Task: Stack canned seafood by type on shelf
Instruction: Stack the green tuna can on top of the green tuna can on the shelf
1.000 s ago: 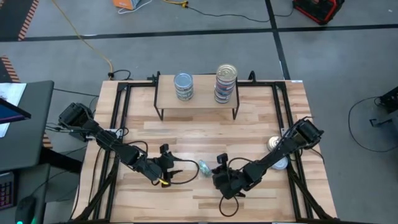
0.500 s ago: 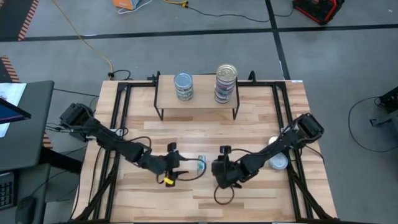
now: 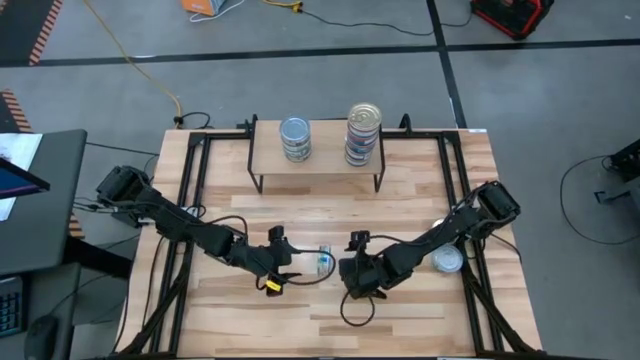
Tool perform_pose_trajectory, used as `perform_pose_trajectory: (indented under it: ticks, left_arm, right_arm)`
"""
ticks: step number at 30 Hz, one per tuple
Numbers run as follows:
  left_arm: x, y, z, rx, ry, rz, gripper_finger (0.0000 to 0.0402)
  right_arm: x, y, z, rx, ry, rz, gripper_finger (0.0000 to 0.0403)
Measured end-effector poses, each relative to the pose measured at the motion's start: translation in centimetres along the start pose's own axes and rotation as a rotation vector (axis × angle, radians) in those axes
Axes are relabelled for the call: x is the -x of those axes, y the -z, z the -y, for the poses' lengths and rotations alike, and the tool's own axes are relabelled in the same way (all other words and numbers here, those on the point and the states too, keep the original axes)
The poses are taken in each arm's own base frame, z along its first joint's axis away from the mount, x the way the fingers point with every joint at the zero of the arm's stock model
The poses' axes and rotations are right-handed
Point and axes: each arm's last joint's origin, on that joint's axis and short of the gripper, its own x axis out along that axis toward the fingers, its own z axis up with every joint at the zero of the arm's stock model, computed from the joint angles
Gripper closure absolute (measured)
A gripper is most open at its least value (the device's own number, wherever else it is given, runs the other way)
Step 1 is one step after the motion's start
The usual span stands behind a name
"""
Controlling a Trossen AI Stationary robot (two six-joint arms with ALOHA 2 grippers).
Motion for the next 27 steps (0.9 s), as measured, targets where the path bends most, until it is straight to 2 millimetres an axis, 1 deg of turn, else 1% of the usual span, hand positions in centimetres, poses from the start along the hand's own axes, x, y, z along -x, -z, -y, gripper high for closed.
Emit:
perform_pose_trajectory:
  ticks: [5, 8, 10, 13, 16, 18, 20, 24, 27]
  left_arm:
    - [0.4, 0.4, 0.9, -0.013, -0.024, 0.007, 0.0136]
    - [0.9, 1.2, 1.7, -0.017, -0.07, 0.022, 0.0137]
    - [1.2, 1.9, 2.4, 0.002, -0.079, 0.048, 0.0137]
    - [1.6, 3.2, 3.1, 0.064, -0.074, 0.081, 0.0137]
    - [1.9, 3.8, 3.5, 0.183, -0.058, 0.11, 0.0137]
    - [1.9, 4.1, 3.5, 0.262, -0.054, 0.122, 0.0137]
    - [1.8, 4.3, 3.4, 0.287, -0.059, 0.121, 0.0137]
    - [1.9, 3.9, 3.0, 0.234, -0.106, 0.146, 0.0137]
    - [2.5, 2.9, 2.7, 0.212, -0.125, 0.183, 0.0137]
  right_arm:
    - [0.2, -2.6, 2.5, 0.063, -0.142, 0.008, 0.0086]
    - [0.5, -3.5, 3.8, 0.131, -0.205, -0.001, 0.0086]
    - [0.9, -4.3, 4.3, 0.172, -0.246, 0.017, 0.0085]
    - [1.6, -5.3, 4.7, 0.221, -0.302, 0.06, 0.0085]
    - [2.1, -6.2, 5.2, 0.254, -0.315, 0.097, 0.0085]
    - [2.4, -6.5, 5.3, 0.285, -0.319, 0.117, 0.0085]
    - [2.5, -6.6, 5.3, 0.343, -0.315, 0.129, 0.0085]
    - [2.4, -6.6, 5.5, 0.419, -0.313, 0.14, 0.0085]
    - [2.2, -6.6, 5.8, 0.457, -0.354, 0.15, 0.0085]
